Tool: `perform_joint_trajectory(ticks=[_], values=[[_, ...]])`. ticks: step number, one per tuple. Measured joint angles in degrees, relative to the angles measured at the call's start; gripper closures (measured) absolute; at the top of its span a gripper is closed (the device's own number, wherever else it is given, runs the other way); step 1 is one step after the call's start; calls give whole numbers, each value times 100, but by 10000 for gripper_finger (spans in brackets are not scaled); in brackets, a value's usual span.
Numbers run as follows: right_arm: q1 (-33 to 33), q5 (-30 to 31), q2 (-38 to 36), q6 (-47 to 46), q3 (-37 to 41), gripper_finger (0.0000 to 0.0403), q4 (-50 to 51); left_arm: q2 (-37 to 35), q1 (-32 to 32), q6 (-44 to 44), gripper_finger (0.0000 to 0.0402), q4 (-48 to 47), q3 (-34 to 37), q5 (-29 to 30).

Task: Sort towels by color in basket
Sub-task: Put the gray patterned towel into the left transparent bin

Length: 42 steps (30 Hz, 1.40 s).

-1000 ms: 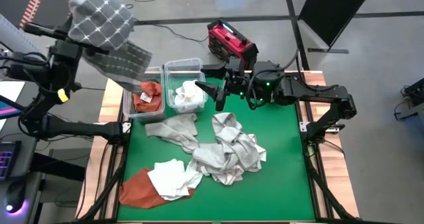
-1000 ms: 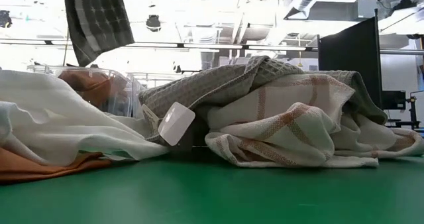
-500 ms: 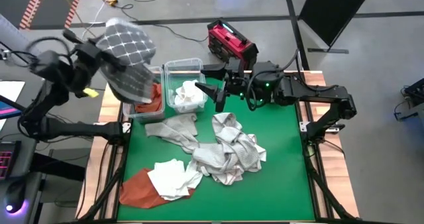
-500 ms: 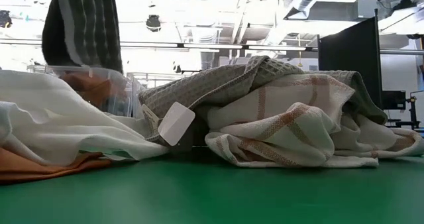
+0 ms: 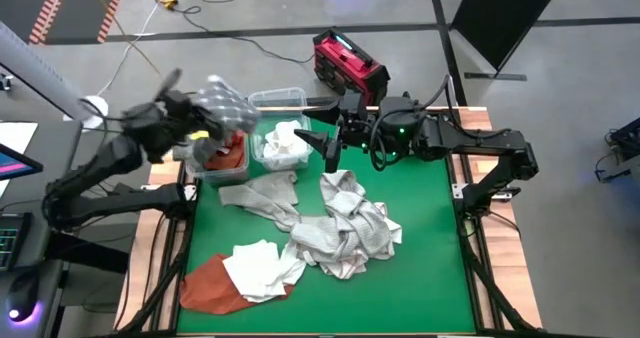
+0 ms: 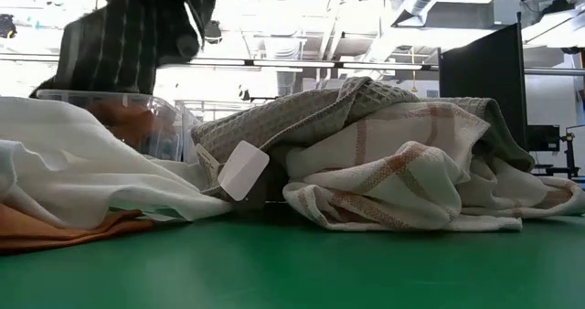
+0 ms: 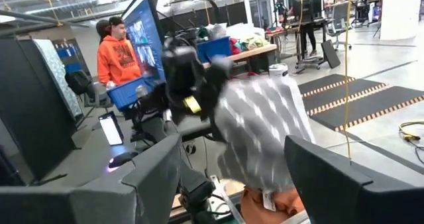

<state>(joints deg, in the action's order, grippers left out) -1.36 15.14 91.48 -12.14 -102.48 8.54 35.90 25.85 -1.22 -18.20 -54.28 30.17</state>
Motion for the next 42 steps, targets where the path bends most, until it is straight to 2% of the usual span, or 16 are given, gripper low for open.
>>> perform_joint_trajectory(ticks=[6,8,14,18,23,31,37,42], values=[[-128,-2,0,-119,0,108,23,209,599,-950,401,571,739,-1328],[-182,-4,0,-139,0,108,63,293,865,-1391,401,945,984,-2013],[-283,67,1,-151,0,108,235,625,1609,-2903,401,3320,1698,-4652],[-276,130,1,-151,0,108,255,1054,2074,-3862,401,4973,1796,-5637],[-199,136,2,-151,0,108,260,1798,2524,-5043,401,6945,1725,-6205],[-105,153,2,-148,0,108,260,3189,2470,-6745,401,9275,1180,-6539],[-75,153,2,-138,0,108,285,3870,2437,-7635,401,9717,503,-7178],[-29,153,2,-131,0,108,342,3935,2503,-7882,401,9718,407,-7386]])
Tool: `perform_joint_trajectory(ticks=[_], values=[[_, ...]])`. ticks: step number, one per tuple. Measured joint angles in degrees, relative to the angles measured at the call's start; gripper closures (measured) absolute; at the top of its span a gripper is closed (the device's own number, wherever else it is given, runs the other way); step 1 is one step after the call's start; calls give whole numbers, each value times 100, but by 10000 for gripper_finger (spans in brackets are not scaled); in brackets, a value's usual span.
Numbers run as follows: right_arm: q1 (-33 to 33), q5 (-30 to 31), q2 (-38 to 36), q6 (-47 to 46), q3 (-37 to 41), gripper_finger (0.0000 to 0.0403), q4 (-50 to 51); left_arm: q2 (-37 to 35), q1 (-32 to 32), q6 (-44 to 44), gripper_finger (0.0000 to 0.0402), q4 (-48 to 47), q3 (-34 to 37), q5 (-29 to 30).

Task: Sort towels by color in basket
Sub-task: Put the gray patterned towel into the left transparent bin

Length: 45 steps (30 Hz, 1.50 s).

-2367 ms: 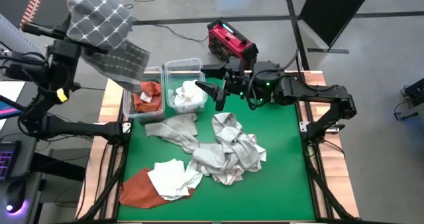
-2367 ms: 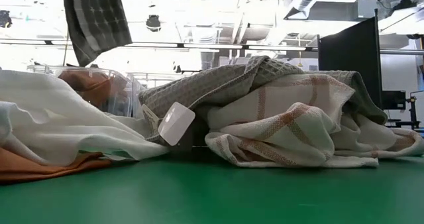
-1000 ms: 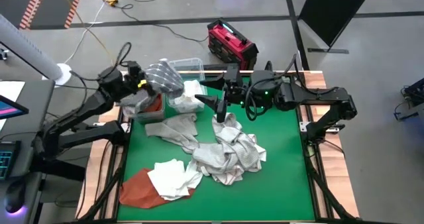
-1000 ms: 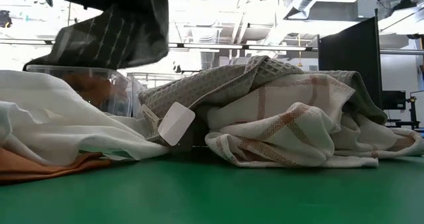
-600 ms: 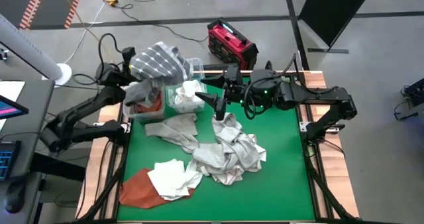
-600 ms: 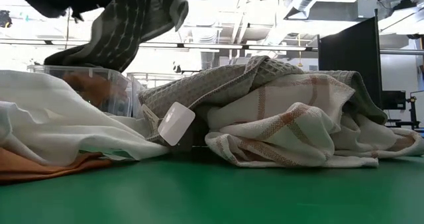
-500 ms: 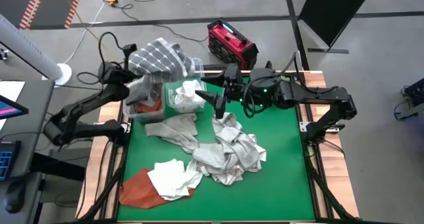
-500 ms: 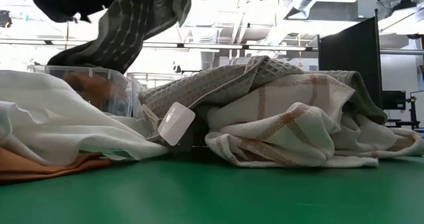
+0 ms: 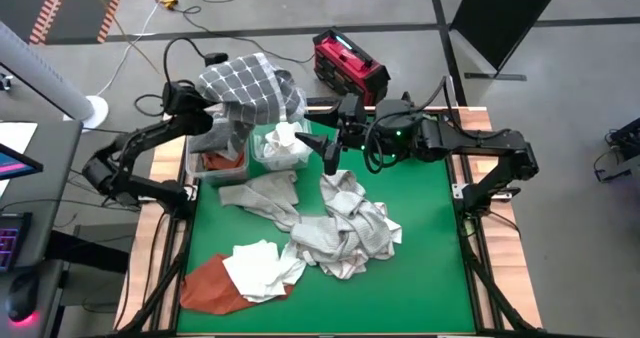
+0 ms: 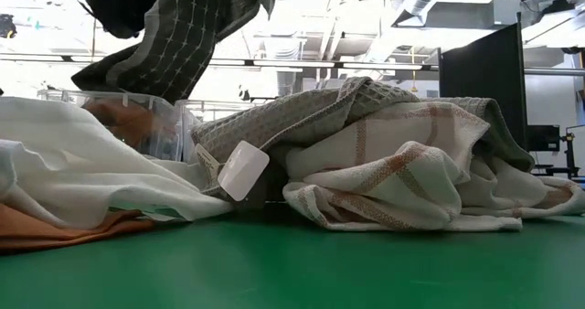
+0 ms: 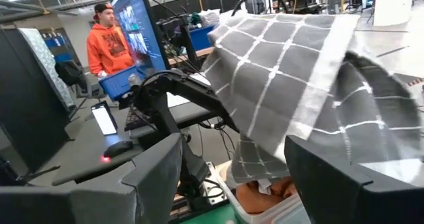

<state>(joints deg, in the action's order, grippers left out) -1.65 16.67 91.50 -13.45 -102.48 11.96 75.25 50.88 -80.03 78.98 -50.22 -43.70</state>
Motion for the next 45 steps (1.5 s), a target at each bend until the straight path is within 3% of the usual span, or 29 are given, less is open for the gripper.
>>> perform_joint_trajectory(ticks=[3,5,9,12,15,18,27,36,45], values=[[32,0,0,21,0,108,7,-227,155,274,401,-105,-1,-14],[31,0,0,23,0,108,21,-503,320,647,401,-685,-4,-245],[34,0,0,37,0,108,35,-1291,634,2312,401,-3375,-4,-569],[87,0,0,39,0,108,51,-1857,905,3853,401,-5535,-4,-461],[151,0,0,41,0,108,51,-2275,1144,4812,401,-7175,-4,-206],[232,0,0,41,0,108,51,-2591,1281,5429,401,-8551,-4,402],[355,-2,0,78,0,108,74,-3500,1235,7169,401,-11355,-2,3460],[449,-2,0,194,0,108,94,-3213,513,7793,401,-12149,-179,5047],[477,-7,0,362,0,108,93,-2630,-260,9970,401,-12894,-377,6708]])
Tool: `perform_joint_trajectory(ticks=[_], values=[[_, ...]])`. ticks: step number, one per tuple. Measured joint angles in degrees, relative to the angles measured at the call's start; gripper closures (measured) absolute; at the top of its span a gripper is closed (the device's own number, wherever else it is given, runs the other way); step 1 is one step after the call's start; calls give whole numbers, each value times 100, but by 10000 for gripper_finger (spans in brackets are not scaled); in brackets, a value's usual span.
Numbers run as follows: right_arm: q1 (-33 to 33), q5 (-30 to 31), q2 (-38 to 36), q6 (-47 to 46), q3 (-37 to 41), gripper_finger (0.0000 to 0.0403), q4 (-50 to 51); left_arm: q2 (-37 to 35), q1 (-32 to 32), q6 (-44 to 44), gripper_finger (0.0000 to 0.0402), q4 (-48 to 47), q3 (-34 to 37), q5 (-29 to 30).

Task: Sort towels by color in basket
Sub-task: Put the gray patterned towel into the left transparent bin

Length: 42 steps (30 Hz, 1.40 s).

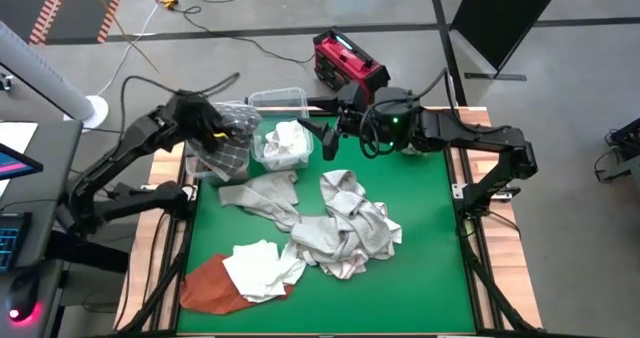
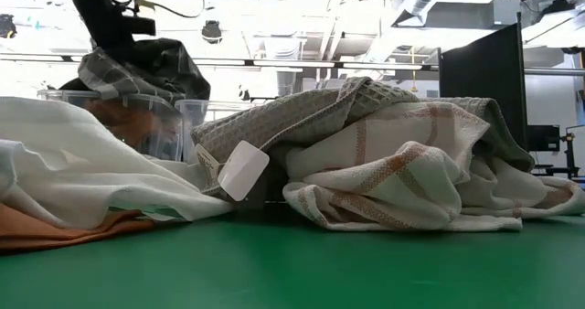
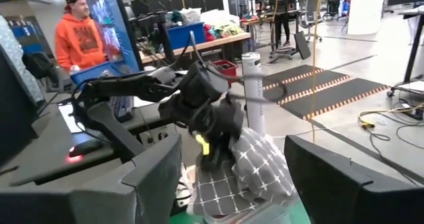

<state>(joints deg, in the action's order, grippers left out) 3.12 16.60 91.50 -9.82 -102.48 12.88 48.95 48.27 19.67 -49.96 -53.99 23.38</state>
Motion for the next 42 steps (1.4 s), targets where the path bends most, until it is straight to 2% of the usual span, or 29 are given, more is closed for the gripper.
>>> perform_joint_trajectory(ticks=[5,13,19,25,28,33,42], values=[[69,0,0,73,0,108,0,540,-444,613,401,-296,-41,610],[126,-13,0,282,0,108,-7,1823,-880,1044,402,-322,-41,906],[157,-17,0,302,0,108,-7,2723,-885,856,398,-610,-56,888],[153,-25,0,391,0,108,-6,3260,-927,616,341,-665,-78,526],[155,-26,0,396,0,108,-4,3275,-972,522,303,-677,-68,488],[155,-26,0,402,0,108,-4,2838,-975,368,248,-711,-42,454],[159,-26,0,437,0,108,-7,1843,-957,277,218,-1223,-25,337]])
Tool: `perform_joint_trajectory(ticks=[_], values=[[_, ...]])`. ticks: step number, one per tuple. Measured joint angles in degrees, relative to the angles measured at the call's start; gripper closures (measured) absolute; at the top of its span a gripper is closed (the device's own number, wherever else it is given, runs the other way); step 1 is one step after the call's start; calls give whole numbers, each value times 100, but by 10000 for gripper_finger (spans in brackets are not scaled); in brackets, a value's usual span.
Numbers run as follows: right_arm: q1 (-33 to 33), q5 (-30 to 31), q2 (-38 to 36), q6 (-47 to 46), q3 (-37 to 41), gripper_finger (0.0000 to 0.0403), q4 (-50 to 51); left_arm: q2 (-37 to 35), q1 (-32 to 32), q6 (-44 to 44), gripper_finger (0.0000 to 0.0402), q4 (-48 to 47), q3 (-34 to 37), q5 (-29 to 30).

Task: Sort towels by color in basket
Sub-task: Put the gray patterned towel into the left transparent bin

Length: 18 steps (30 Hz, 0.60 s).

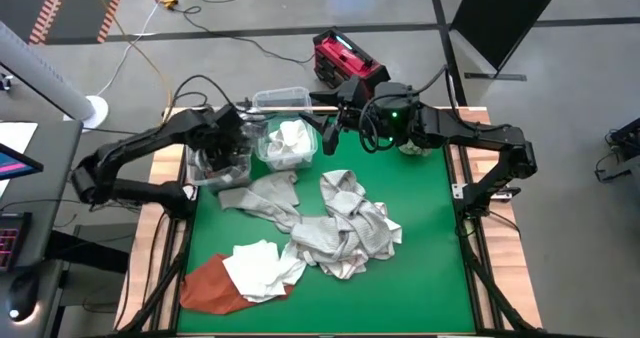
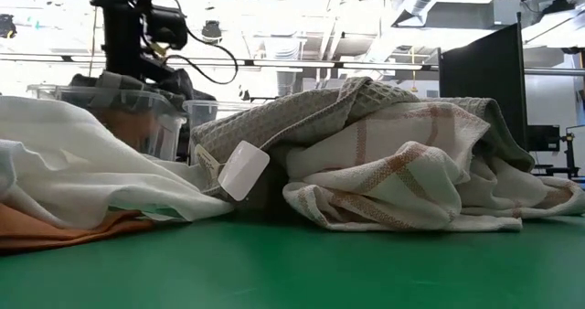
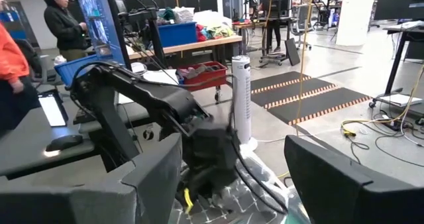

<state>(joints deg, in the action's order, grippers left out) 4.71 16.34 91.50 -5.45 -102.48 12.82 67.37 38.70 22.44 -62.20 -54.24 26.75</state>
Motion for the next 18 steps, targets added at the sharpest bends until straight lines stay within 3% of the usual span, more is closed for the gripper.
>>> perform_joint_trajectory(ticks=[9,18], values=[[4,1,0,-11,0,108,2,-714,0,52,213,-550,-687,-1106],[33,-106,452,-64,2,108,642,-1050,0,-22,214,-1045,-1505,-1162]])
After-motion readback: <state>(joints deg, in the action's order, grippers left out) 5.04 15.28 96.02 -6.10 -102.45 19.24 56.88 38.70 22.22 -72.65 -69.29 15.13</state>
